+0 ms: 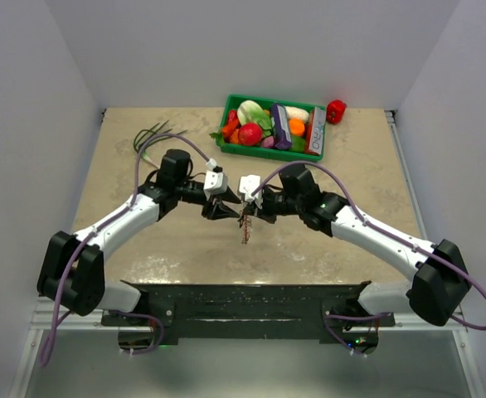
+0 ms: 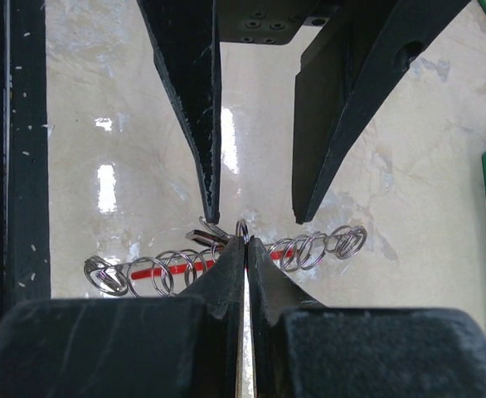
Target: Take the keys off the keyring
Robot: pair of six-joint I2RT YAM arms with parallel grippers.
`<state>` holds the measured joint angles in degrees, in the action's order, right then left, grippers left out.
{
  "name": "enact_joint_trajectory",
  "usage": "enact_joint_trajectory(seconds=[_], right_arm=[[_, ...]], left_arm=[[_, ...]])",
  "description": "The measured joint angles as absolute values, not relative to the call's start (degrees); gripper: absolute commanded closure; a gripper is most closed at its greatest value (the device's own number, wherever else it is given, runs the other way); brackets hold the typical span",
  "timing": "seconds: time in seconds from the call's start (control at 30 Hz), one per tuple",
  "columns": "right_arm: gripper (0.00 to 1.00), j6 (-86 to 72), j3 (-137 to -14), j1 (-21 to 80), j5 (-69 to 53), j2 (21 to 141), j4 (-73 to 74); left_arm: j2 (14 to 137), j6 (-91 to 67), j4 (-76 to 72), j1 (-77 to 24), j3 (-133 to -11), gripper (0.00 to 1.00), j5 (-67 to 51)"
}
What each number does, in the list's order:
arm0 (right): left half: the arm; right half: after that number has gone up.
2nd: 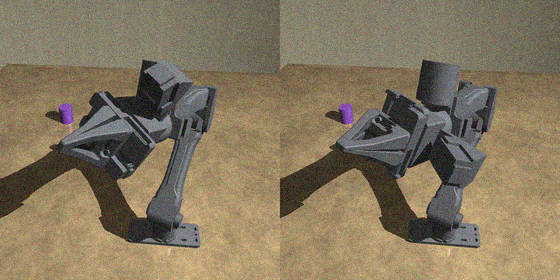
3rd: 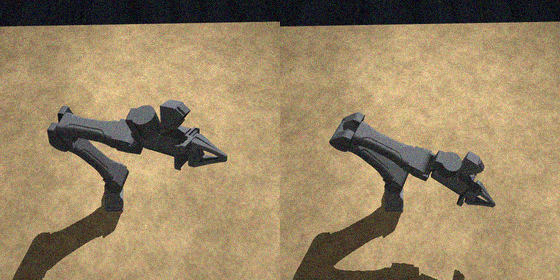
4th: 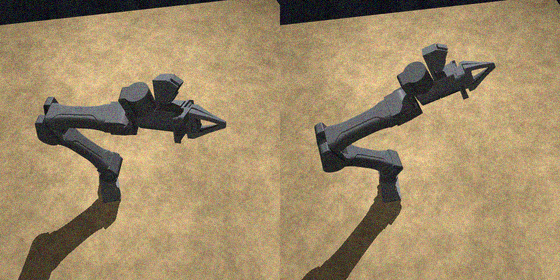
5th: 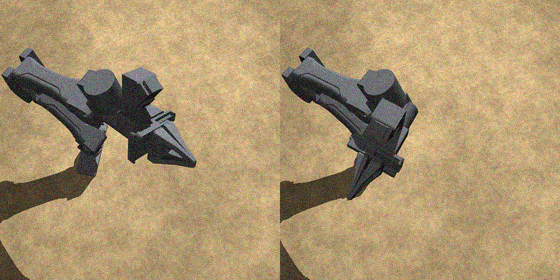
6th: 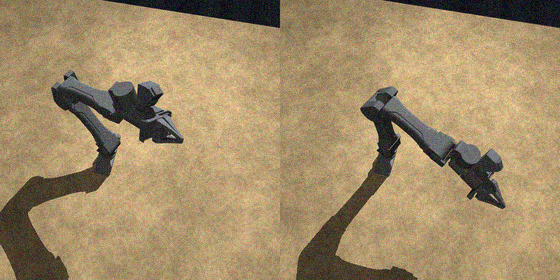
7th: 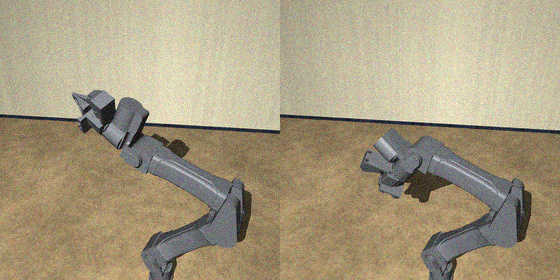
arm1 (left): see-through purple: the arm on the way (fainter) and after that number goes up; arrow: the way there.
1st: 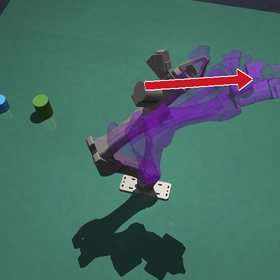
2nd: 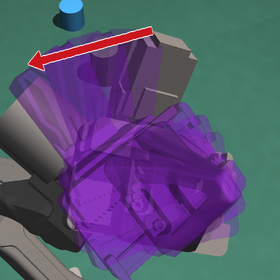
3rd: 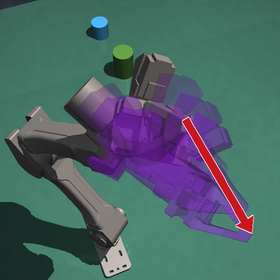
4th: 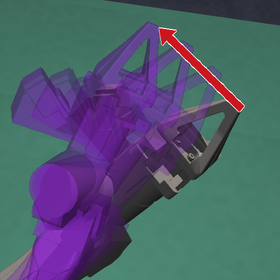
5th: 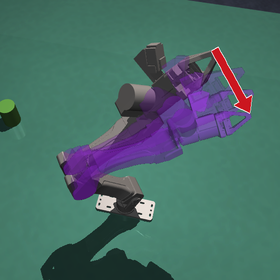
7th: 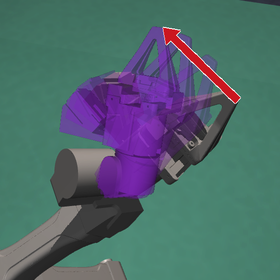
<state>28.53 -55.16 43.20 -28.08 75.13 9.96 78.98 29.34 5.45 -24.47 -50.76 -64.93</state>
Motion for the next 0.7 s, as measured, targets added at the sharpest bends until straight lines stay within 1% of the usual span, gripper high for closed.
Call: enact_joint_trajectory(seconds=[0.13,0.27,0.37,0.53,0.63,0.7], right_arm=[[1.00,28.60,-55.16,43.48,-27.53,75.13,9.91],[1.00,28.97,-55.16,43.92,-26.68,75.13,9.91],[1.00,29.34,-55.16,44.16,-26.22,75.13,9.93],[1.00,29.85,-55.16,44.34,-25.47,75.13,9.93],[1.00,30.06,-55.16,44.49,-24.97,75.13,9.93],[1.00,30.17,-55.16,44.64,-24.93,75.13,9.96]], left_arm=[[80.16,29.30,5.63,-25.41,-50.78,0.54,-63.79],[80.86,28.80,5.54,-26.00,-50.78,0.62,-62.76],[80.86,27.94,5.17,-26.09,-50.78,0.64,-62.28],[80.86,27.42,5.04,-26.22,-50.78,0.64,-61.41],[80.86,27.33,4.75,-26.28,-50.78,0.60,-61.19],[80.86,27.07,4.75,-26.28,-50.78,0.60,-61.17]])
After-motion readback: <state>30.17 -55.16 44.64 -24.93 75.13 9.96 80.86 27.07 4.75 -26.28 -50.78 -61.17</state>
